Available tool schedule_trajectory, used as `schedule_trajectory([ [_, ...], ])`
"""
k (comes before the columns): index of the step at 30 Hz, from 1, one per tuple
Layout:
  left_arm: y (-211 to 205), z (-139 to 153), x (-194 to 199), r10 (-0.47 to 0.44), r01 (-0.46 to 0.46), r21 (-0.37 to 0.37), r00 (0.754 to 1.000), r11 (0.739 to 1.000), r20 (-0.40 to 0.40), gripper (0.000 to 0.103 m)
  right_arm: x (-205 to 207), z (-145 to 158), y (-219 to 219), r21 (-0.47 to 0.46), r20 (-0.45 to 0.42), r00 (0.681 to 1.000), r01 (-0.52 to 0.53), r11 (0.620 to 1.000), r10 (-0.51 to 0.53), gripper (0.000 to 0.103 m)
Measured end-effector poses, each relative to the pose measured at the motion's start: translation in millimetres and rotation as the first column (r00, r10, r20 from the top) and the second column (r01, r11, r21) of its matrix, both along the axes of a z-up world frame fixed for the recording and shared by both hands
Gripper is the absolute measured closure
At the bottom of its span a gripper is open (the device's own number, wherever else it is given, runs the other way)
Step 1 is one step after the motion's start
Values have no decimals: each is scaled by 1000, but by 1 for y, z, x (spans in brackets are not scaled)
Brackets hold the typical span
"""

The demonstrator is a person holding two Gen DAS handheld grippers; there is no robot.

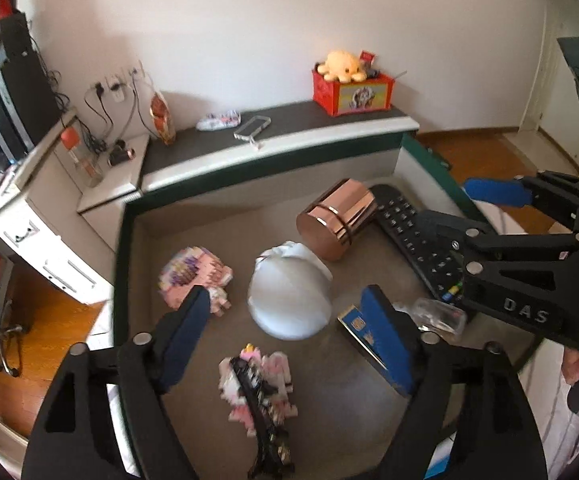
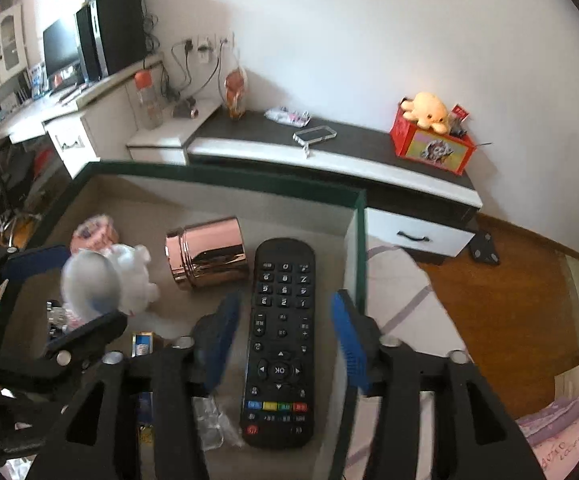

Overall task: Organize rigid objects
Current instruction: 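Carry the remote and figurine into the pink box and open both grippers, then withdraw both grippers from the box back over the bed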

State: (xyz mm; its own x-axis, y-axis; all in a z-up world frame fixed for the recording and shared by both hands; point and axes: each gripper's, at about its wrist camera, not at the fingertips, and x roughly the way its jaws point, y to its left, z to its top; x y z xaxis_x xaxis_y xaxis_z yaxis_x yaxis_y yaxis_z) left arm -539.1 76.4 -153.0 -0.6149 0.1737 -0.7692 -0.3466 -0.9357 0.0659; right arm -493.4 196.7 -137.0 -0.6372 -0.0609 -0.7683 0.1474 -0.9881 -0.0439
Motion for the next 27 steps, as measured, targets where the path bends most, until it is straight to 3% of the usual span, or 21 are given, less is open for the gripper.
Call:
schedule_trajectory([
  [3,-12,19,24,21,-20,24,998,1000,-51,7,20,20,-2,-12,-55,998,-16,1000,16,35],
  [7,-34,46,71,61,-58,24,984,998,-169,0,62,46,-6,-40,-153,987,-54,998,47,24],
  [13,-66,70,149,117,-103,64,949,993,-294,0,139,74,-16,-81,-291,953,-116,990,88,22],
  [17,-83,81,208,157,-133,88,910,987,-384,0,190,81,-26,-81,-373,923,-135,988,95,20],
  [22,-89,80,264,180,-152,100,885,983,-428,0,242,82,-33,-73,-445,892,-131,989,85,20],
  [27,-95,75,314,228,-201,107,856,974,-464,0,288,84,-33,-143,-483,875,-114,983,31,20],
])
